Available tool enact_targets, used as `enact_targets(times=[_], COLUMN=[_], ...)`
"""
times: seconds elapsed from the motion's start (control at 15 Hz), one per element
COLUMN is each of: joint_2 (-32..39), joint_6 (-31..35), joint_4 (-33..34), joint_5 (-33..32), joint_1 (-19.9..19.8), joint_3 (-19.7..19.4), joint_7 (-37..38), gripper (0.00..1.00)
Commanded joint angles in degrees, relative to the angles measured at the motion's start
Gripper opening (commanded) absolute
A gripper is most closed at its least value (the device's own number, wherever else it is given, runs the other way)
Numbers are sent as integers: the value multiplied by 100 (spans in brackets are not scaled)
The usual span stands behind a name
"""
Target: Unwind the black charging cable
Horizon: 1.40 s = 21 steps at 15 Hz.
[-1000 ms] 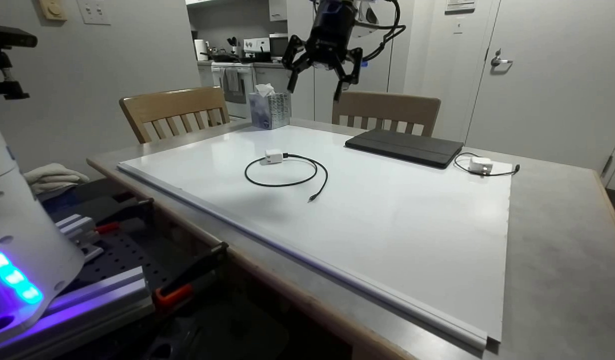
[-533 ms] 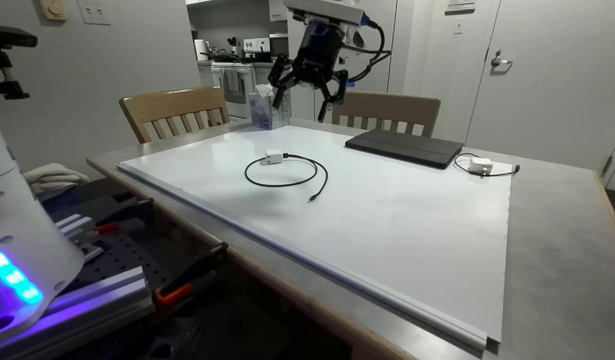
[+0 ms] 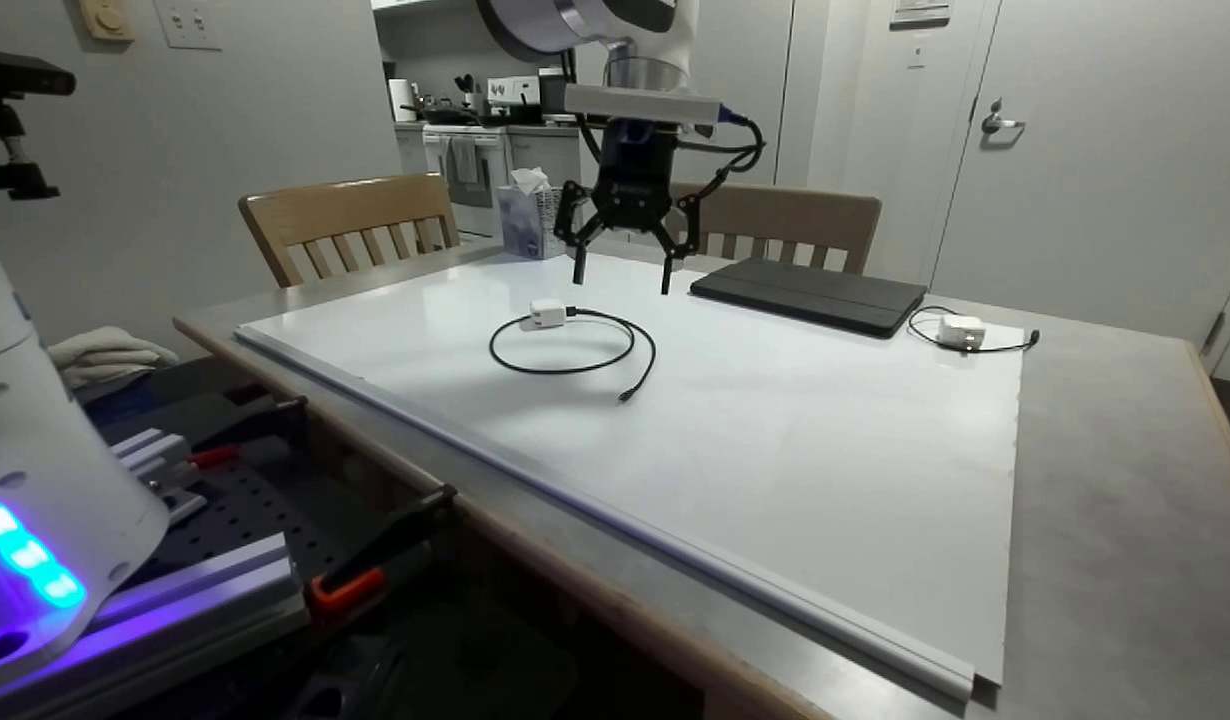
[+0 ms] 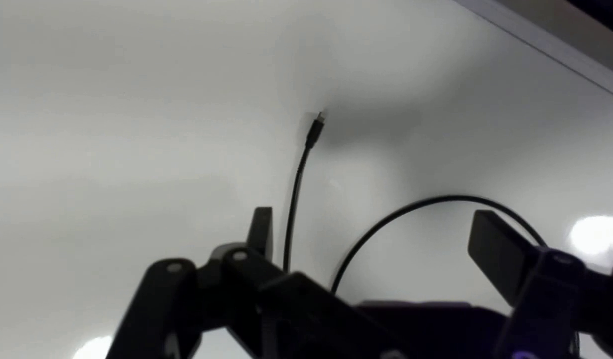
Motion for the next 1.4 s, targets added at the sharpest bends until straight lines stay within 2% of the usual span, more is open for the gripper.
enact_targets(times=[0.0, 0.53, 1.13, 1.33], joint_2=[4, -165, -179, -107], joint_6=[76, 1413, 1935, 2384], joint_4=[32, -445, -911, -1126], joint_5=[-97, 38, 42, -41], joint_1=[16, -396, -464, -515], joint_3=[0, -204, -187, -225], joint_7=[121, -101, -204, -306], gripper=[100, 100, 100, 100])
